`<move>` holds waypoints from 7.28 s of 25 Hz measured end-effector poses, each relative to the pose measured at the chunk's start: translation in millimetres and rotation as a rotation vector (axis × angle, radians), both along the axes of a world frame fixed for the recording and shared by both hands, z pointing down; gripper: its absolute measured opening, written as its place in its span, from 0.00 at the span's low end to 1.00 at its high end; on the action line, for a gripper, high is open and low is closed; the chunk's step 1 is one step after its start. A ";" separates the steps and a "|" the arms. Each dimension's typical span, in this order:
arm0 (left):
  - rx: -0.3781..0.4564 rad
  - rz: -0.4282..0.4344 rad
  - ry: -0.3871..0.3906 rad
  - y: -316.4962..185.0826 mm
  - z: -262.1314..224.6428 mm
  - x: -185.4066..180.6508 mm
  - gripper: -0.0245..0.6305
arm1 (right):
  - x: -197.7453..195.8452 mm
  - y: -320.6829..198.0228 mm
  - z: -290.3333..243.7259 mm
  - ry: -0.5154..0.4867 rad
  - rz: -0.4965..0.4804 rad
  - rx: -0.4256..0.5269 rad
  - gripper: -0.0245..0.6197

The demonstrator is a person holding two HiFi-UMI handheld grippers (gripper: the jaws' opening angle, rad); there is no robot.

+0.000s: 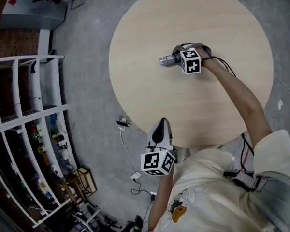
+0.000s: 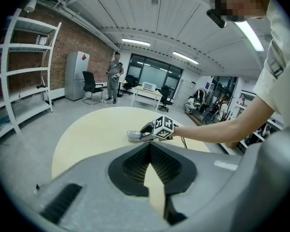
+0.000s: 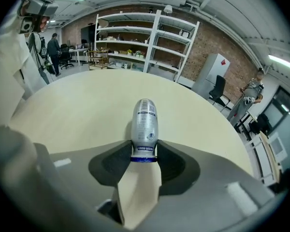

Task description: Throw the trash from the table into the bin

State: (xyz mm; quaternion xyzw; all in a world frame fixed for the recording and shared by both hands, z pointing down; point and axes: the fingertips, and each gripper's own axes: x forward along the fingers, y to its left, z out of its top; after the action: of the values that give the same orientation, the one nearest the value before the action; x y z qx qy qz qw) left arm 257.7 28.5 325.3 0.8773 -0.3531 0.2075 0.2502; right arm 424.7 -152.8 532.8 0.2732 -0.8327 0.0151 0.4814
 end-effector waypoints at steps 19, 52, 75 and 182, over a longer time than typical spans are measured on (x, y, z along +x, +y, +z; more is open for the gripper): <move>0.024 0.074 0.111 67.6 -4.6 -15.6 0.05 | -25.2 166.0 -99.5 -0.417 0.517 -0.024 0.30; 0.017 -0.007 0.208 18.0 14.1 -163.8 0.05 | -232.1 208.5 -138.3 -0.534 0.565 -0.091 0.30; -0.101 -0.459 0.296 -49.2 49.1 -416.5 0.05 | -500.3 126.3 -114.6 -0.319 0.139 -0.343 0.30; -0.500 -0.409 -0.308 54.5 425.2 -564.3 0.05 | -595.1 183.5 83.9 -0.470 0.347 -0.618 0.05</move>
State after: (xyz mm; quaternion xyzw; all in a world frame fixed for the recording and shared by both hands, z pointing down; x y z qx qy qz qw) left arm -306.6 83.0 750.4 0.6586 -0.4933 0.3629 0.4373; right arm -170.5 30.6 616.7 0.2412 -0.8178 0.4069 0.3279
